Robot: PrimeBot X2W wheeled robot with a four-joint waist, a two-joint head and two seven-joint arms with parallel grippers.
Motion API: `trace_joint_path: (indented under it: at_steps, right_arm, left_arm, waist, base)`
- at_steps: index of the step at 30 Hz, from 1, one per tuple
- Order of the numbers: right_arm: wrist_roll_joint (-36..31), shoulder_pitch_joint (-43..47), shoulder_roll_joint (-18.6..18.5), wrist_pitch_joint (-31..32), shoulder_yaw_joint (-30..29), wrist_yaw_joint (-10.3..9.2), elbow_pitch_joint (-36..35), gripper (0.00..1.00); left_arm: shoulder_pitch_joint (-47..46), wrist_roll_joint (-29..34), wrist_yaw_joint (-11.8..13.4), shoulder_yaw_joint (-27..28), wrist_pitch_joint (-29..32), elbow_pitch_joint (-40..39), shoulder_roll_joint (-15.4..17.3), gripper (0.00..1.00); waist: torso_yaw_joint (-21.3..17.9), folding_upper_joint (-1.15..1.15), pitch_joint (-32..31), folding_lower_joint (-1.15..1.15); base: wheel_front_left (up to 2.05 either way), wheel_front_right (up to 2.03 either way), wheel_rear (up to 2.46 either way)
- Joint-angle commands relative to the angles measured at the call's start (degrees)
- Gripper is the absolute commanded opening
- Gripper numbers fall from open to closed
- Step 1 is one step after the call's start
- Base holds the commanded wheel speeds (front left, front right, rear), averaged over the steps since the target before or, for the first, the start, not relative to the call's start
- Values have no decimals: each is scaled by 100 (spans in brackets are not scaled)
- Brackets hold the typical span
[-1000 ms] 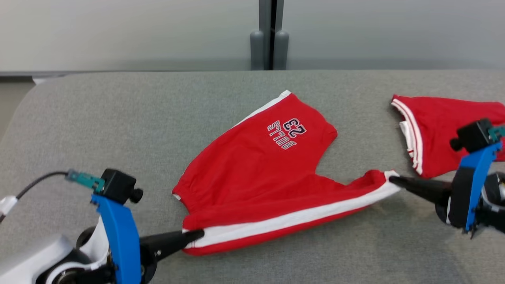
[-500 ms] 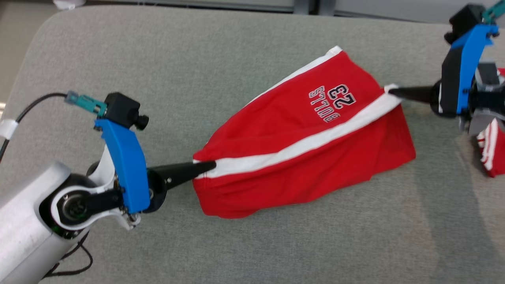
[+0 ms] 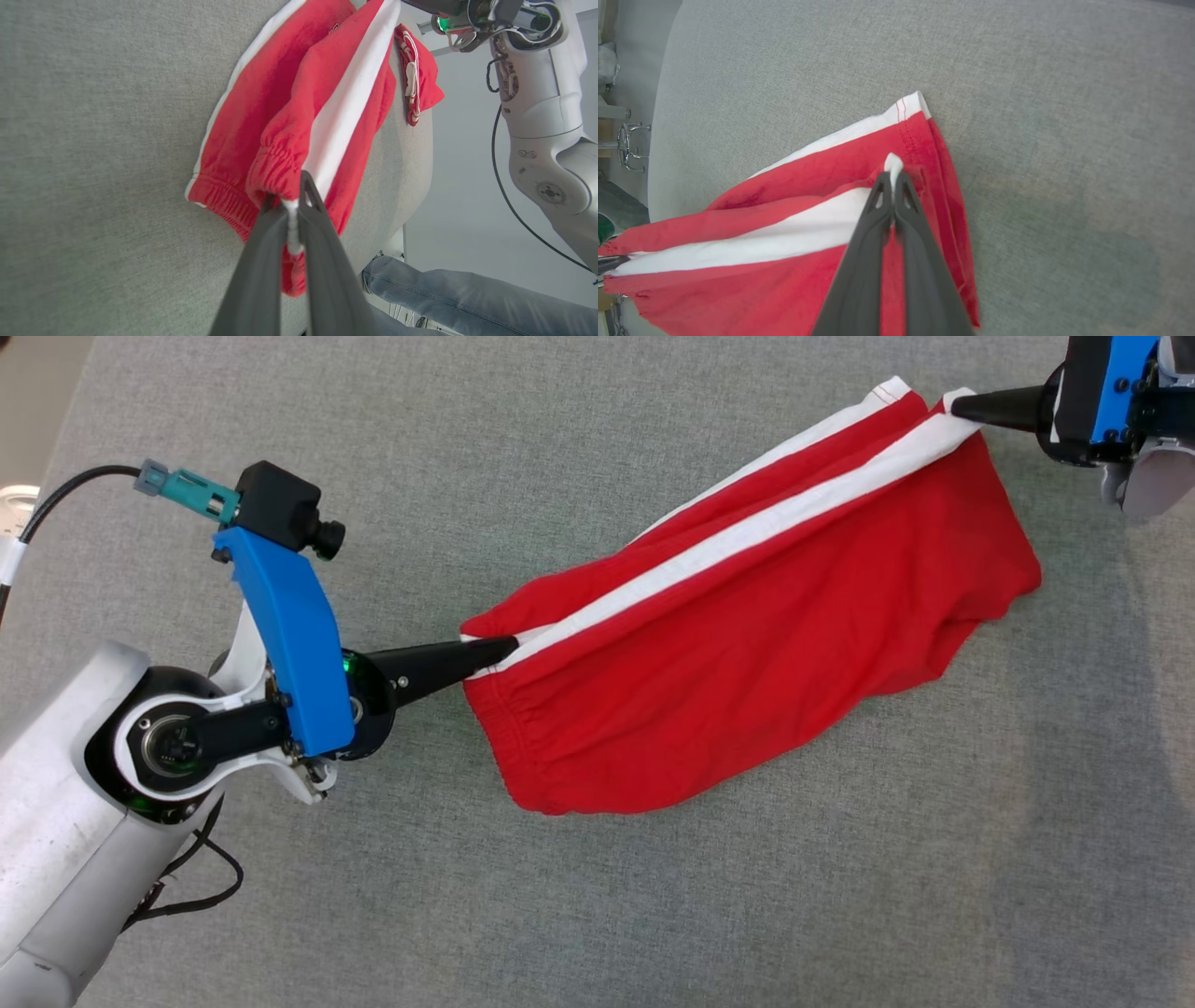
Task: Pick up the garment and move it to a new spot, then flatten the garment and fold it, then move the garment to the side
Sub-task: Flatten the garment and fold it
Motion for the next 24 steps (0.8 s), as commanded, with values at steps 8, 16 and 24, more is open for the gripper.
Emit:
trace_joint_path:
  at_steps: [8, 16, 24]
  right_arm:
    - [-370, -229, 150, -302, -235, 1, 423, 0]
    - [-622, -209, 407, -628, -343, 1, 606, 100]
    - [-614, 108, 507, -1096, -335, 1, 307, 100]
  left_arm:
    - [194, 214, -9, 352, 160, 100, -149, 0]
    - [242, 498, -9, 540, 284, 197, -305, 100]
    - [307, 861, -9, 691, 87, 186, -190, 100]
  waist:
    - [12, -2, 101, -1]
    - [-1, -2, 142, -1]
    - [-74, -2, -135, -1]
  base:
    - [0, 0, 0]
    - [0, 0, 0]
    - [0, 0, 0]
